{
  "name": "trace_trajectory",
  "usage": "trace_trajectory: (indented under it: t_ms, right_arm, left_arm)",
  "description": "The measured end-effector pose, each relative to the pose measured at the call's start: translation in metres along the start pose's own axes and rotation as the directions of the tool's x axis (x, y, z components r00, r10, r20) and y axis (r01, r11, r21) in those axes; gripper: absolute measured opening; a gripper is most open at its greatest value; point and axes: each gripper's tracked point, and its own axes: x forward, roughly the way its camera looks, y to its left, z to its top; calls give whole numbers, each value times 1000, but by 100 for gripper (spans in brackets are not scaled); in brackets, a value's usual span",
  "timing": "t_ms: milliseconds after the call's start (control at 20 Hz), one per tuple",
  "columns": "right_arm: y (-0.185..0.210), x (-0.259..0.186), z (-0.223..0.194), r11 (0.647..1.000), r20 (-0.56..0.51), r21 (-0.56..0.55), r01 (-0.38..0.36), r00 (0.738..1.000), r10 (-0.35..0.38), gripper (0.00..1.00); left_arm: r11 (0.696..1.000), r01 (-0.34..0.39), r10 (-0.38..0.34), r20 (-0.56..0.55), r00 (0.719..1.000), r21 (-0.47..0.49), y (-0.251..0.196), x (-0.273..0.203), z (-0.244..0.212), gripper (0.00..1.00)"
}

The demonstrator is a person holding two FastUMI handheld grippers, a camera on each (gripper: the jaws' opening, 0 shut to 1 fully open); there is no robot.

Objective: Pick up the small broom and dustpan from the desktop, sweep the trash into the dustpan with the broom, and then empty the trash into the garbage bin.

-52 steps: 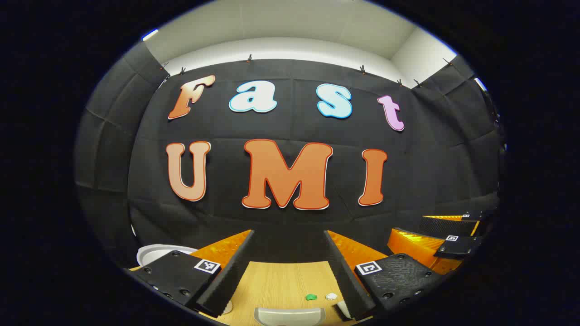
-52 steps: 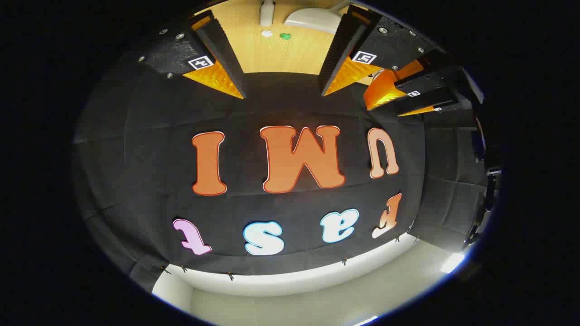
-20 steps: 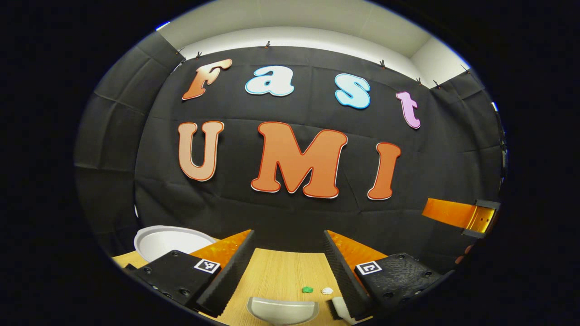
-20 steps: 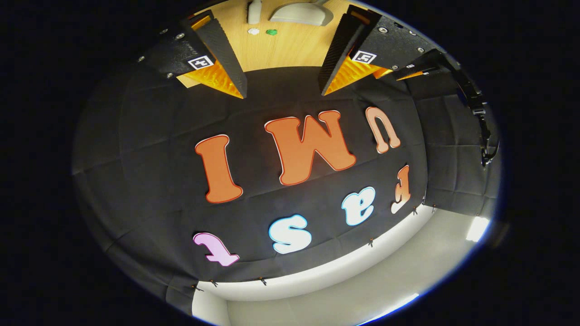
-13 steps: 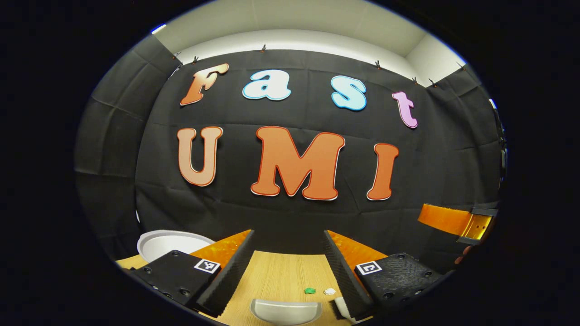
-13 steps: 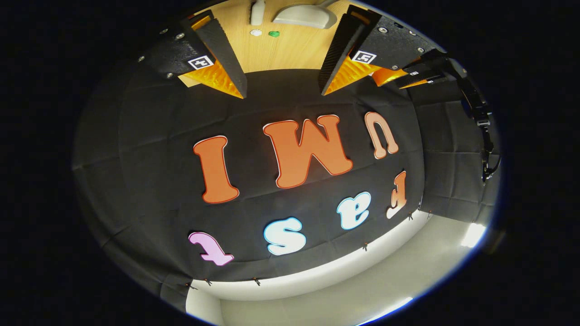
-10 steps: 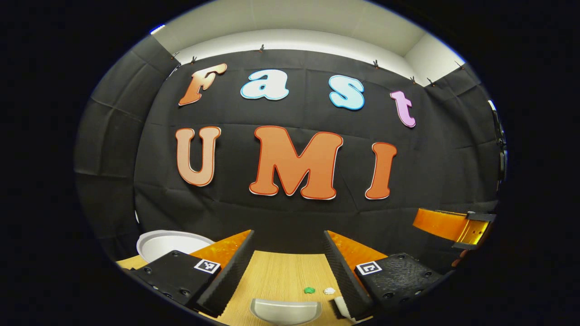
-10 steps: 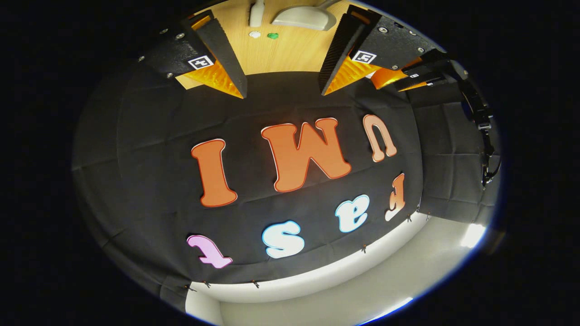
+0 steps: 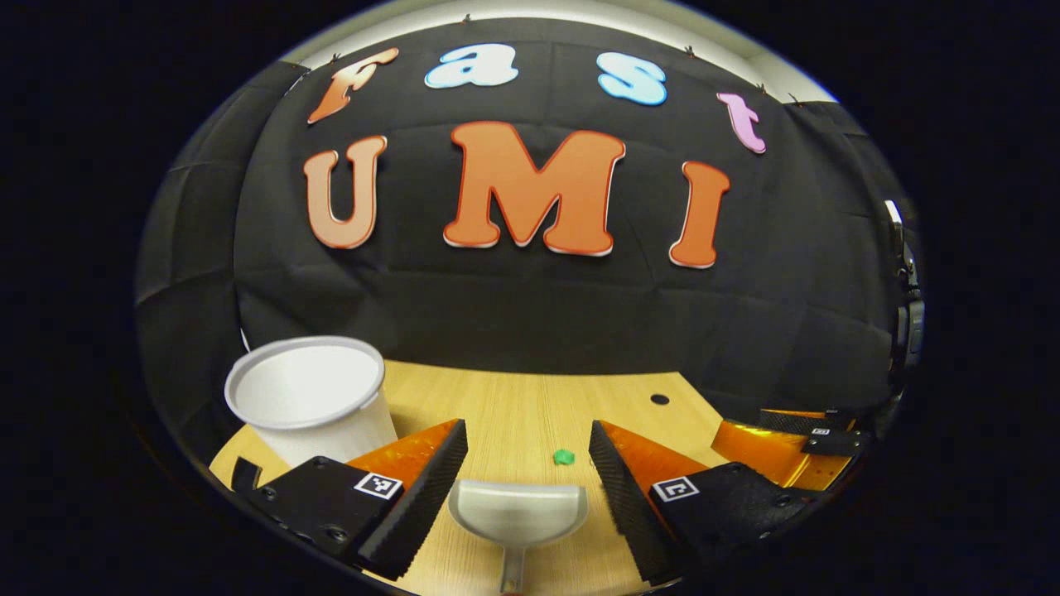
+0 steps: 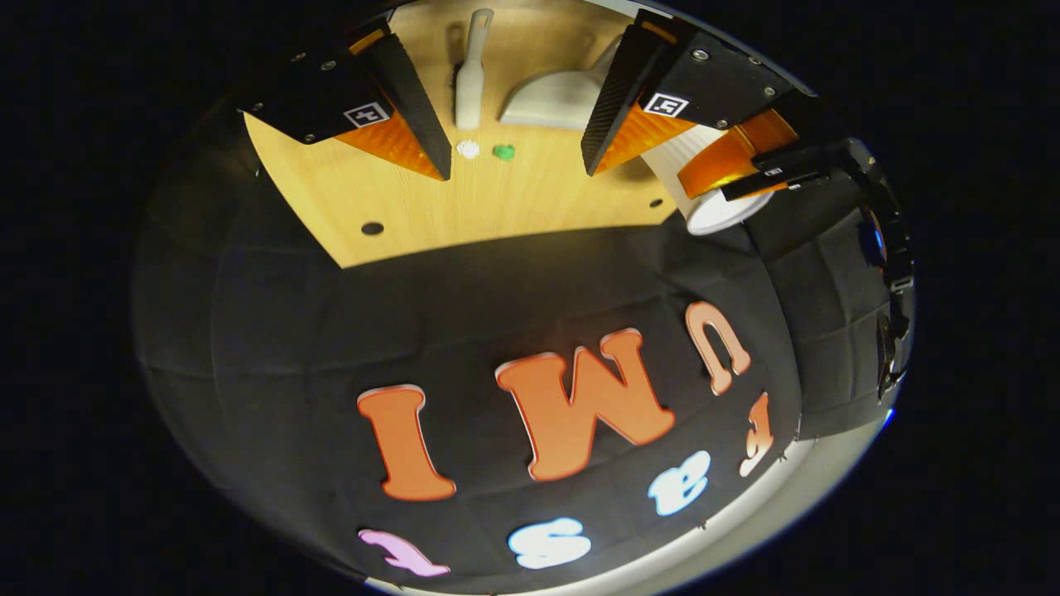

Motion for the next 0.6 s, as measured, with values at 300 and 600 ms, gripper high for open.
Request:
trace_trajectory:
  t_ms: [300,600]
  right_arm:
    - [-13,20,-84,999,-271,-45,-19,963,6,95]
    - [-35,57,-140,997,-466,-28,73,882,-77,95]
  left_arm:
    - [1000,-21,19,-257,966,-4,-1,10,-91,95]
    - [1000,-10,-7,-581,814,-27,16,30,-170,96]
